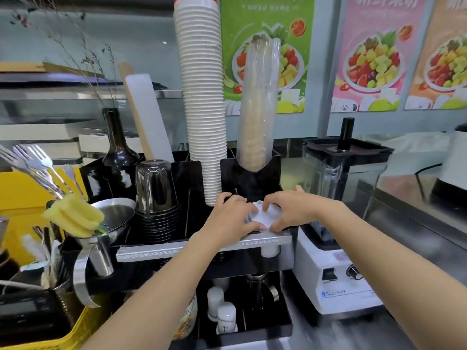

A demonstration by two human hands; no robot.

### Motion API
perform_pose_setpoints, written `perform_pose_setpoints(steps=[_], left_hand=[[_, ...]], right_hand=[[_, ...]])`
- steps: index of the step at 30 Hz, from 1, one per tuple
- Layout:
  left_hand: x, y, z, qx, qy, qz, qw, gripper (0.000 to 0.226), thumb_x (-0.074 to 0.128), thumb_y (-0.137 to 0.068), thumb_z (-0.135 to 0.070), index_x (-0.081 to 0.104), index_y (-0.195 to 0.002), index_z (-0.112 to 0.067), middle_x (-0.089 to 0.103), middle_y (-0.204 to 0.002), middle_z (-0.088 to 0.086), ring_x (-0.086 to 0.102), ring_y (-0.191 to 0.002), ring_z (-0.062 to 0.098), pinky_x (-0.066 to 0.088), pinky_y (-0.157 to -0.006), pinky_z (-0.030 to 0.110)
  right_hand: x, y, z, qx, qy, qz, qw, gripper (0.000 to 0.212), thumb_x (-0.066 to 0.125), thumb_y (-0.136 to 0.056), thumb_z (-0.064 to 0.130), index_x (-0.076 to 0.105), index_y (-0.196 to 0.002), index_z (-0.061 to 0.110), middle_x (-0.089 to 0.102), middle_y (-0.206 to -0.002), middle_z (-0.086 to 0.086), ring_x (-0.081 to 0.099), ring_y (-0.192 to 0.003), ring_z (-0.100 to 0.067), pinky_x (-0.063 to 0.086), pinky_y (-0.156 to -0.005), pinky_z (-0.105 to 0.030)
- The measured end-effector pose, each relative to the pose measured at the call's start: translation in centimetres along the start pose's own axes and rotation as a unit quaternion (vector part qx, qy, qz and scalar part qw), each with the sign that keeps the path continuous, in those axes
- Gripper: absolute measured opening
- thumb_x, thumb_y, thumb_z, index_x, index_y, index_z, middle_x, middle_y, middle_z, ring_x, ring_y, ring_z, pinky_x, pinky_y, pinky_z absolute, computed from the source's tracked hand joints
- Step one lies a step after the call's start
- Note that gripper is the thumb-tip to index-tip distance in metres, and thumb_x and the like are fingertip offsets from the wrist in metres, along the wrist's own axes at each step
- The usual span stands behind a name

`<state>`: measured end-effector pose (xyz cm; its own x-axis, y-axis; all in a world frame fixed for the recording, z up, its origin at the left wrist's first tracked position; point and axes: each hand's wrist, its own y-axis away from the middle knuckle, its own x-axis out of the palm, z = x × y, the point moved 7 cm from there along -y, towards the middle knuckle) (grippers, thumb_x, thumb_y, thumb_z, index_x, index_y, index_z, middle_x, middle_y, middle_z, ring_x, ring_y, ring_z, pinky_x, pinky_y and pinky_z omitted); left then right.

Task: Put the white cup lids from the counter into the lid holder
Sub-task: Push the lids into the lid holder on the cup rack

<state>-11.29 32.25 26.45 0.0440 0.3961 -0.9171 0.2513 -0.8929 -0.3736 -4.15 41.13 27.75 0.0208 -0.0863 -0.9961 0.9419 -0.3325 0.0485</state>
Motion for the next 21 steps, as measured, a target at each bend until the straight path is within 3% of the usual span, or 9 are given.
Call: perform_pose_setpoints(steps=[4,9,12,21], left_hand=[[0.9,-0.3,0.1,0.015,-0.034,0.048,0.998,0.042,0.046,-0.087,-0.054,0.063,-0.106,-0.021,0.059,-0.122,0.003,0.033,-0.130,0.013,0.010,-0.109,0.035],[1.6,0.1,0.0,0.044,-0.099,0.063,0.992,0.044,0.029,-0.097,-0.042,0.066,-0.104,-0.021,0.065,-0.112,-0.004,0.038,-0.121,0.017,0.024,-0.102,0.036],[1.6,0.0,0.0,0.043,-0.097,0.060,0.993,0.043,0.029,-0.098,-0.038,0.066,-0.101,-0.018,0.065,-0.110,-0.003,0.038,-0.120,0.017,0.025,-0.099,0.035],[1.3,0.2,-0.2,0.048,-0.086,0.039,0.994,0.038,0.031,-0.097,-0.033,0.065,-0.096,-0.016,0.064,-0.105,-0.001,0.041,-0.116,0.018,0.027,-0.098,0.034]], right_hand=[[0.3,-0.3,0.3,0.018,0.009,0.050,0.999,0.054,0.065,-0.077,0.038,0.045,-0.126,0.028,0.060,-0.114,0.000,0.050,-0.099,-0.020,0.025,-0.099,-0.039],[1.0,-0.5,0.4,0.035,-0.068,0.093,0.993,0.069,0.067,-0.076,0.024,0.033,-0.137,0.024,0.055,-0.121,-0.001,0.057,-0.098,-0.020,0.045,-0.084,-0.031],[1.1,-0.6,0.4,0.026,-0.059,0.097,0.993,0.061,0.064,-0.078,0.023,0.041,-0.134,0.025,0.052,-0.115,0.001,0.052,-0.091,-0.016,0.042,-0.075,-0.027],[1.5,-0.9,0.4,0.027,-0.050,0.130,0.990,0.065,0.063,-0.081,0.025,0.035,-0.139,0.032,0.046,-0.116,0.004,0.049,-0.090,-0.011,0.037,-0.070,-0.019]])
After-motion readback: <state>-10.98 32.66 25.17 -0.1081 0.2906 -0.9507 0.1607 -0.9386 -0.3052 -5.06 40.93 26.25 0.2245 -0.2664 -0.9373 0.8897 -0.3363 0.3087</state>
